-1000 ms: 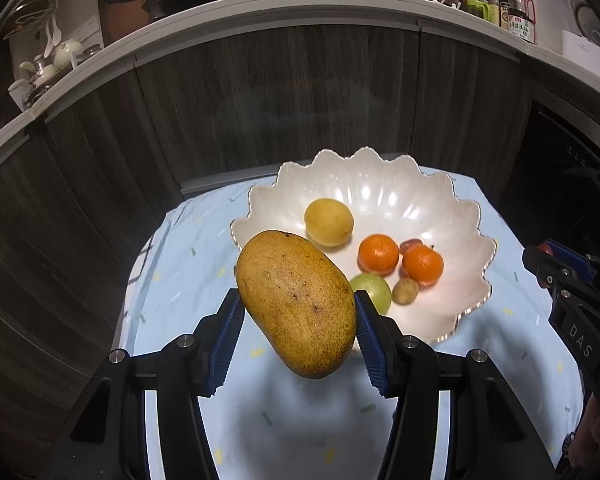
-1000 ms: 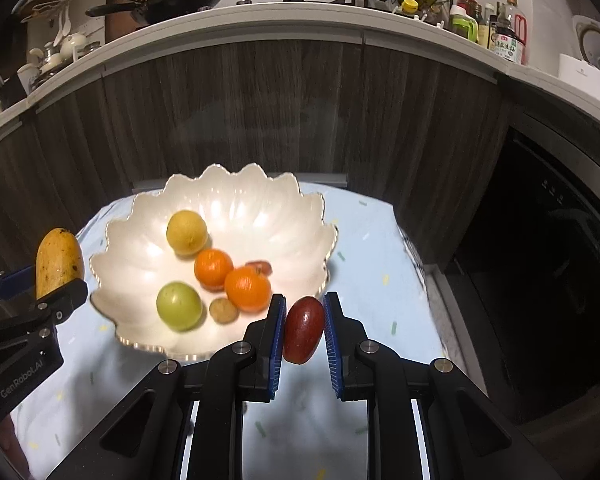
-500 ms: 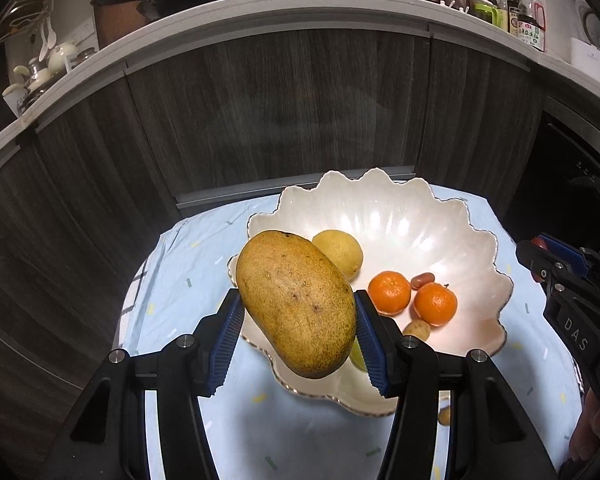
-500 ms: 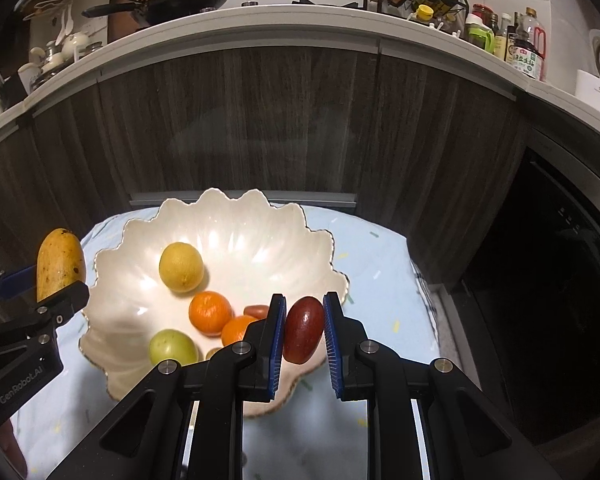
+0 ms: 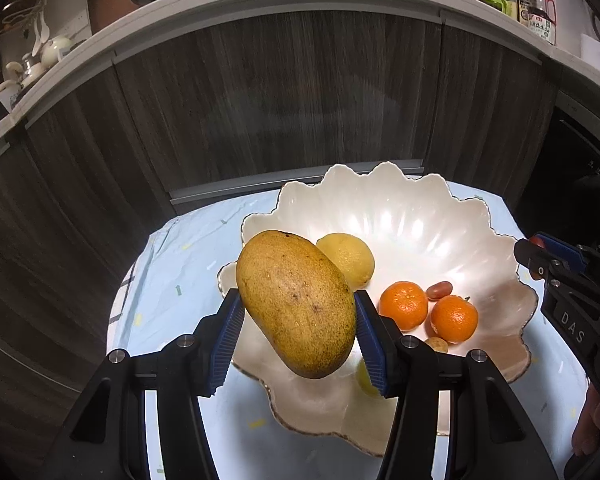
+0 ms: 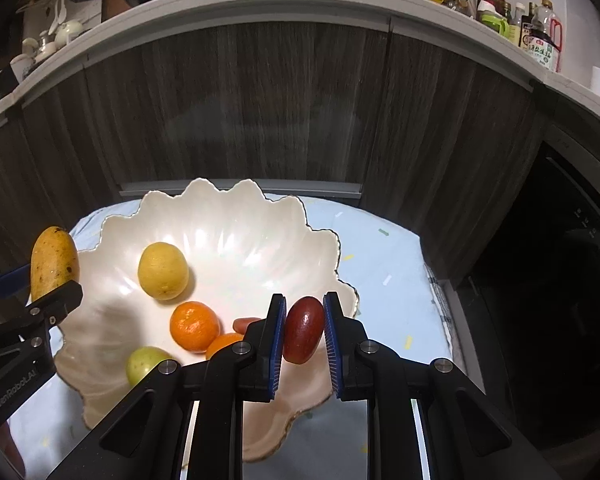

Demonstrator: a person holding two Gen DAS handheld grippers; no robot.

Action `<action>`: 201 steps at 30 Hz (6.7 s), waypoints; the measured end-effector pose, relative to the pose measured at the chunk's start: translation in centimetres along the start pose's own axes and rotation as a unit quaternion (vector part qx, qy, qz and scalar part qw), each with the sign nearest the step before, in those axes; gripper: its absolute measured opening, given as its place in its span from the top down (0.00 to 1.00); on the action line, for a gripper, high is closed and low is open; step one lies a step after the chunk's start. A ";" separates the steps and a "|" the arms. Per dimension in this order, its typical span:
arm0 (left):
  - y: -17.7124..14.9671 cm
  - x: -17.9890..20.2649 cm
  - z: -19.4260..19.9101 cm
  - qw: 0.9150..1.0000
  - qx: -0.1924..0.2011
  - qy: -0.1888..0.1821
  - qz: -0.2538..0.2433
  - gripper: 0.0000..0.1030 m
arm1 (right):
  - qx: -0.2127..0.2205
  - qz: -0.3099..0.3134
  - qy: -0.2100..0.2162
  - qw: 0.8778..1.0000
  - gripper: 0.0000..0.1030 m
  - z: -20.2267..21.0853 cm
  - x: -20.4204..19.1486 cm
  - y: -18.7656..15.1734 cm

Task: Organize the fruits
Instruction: 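Lift the mango with the left tool while the right tool carries the date toward the bowl, then open both tools over the bowl to drop the mango and red date, then withdraw both open tools from the bowl toward the remaining small fruits, then grasp the dark round fruit with the left tool while the right tool grasps the small brown fruit, then lift both held fruits and carry them over the white bowl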

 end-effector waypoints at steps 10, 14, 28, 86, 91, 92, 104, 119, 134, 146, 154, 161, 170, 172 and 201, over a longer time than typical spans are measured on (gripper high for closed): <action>-0.1 -0.4 -1.6 1.000 -0.014 0.001 0.004 0.47 | -0.017 0.003 0.005 1.000 0.80 -1.7 -0.2 -0.2; -0.3 -0.3 -1.7 1.000 -0.021 -0.002 0.006 0.47 | -0.021 0.006 0.011 1.000 0.80 -1.9 -0.4 -0.3; 0.3 -0.6 -0.3 1.000 -0.006 0.010 0.008 0.29 | -0.012 0.006 0.009 1.000 0.55 -0.9 -0.4 0.0; -6.6 3.8 12.6 1.000 0.012 0.025 0.005 0.18 | 0.010 0.041 0.081 0.996 0.45 9.6 0.7 -6.6; -8.1 4.3 12.2 1.000 0.000 0.019 0.002 0.18 | 0.006 0.069 0.100 0.993 0.45 9.3 0.0 -7.6; -8.4 4.4 12.0 1.000 -0.003 0.019 0.000 0.18 | 0.006 0.075 0.102 0.992 0.45 9.2 -0.2 -7.7; -11.4 5.6 10.5 0.999 -0.032 0.005 -0.019 0.19 | -0.009 0.125 0.125 0.984 0.45 7.8 -1.0 -10.3; -14.0 7.3 8.6 0.999 -0.038 -0.029 -0.022 0.21 | -0.020 0.169 0.178 0.969 0.46 6.1 -2.3 -12.3; -15.9 8.2 6.2 0.996 -0.051 -0.048 -0.045 0.36 | -0.018 0.228 0.219 0.949 0.47 4.5 -4.2 -13.6; -16.4 8.8 4.9 0.995 -0.047 -0.059 -0.062 0.57 | -0.021 0.230 0.245 0.942 0.58 3.9 -4.8 -14.0; -16.2 9.1 4.4 0.995 -0.044 -0.070 -0.064 0.65 | -0.031 0.222 0.261 0.939 0.65 3.3 -5.0 -14.2; -16.1 9.6 4.3 0.993 -0.035 -0.083 -0.070 0.73 | -0.043 0.214 0.273 0.937 0.73 2.9 -5.3 -14.4; -16.1 9.6 4.2 0.993 -0.035 -0.095 -0.061 0.78 | -0.046 0.219 0.276 0.935 0.76 2.8 -5.4 -14.8; -16.0 9.6 4.1 0.993 -0.035 -0.092 -0.059 0.78 | -0.046 0.217 0.278 0.935 0.76 2.8 -5.4 -14.8; -12.5 7.8 8.1 0.997 0.007 -0.063 -0.045 0.79 | -0.003 0.170 0.246 0.954 0.77 7.2 -4.9 -11.3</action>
Point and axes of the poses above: each gripper's, at about its wrist camera, not at the fingertips, and z roughly against the way its jaws point, x to its right, y to its top, the point moved 6 cm from there along -z, roughly the way its jaws point, and after that the axes turned 6 degrees about x, right-handed, at the moved point
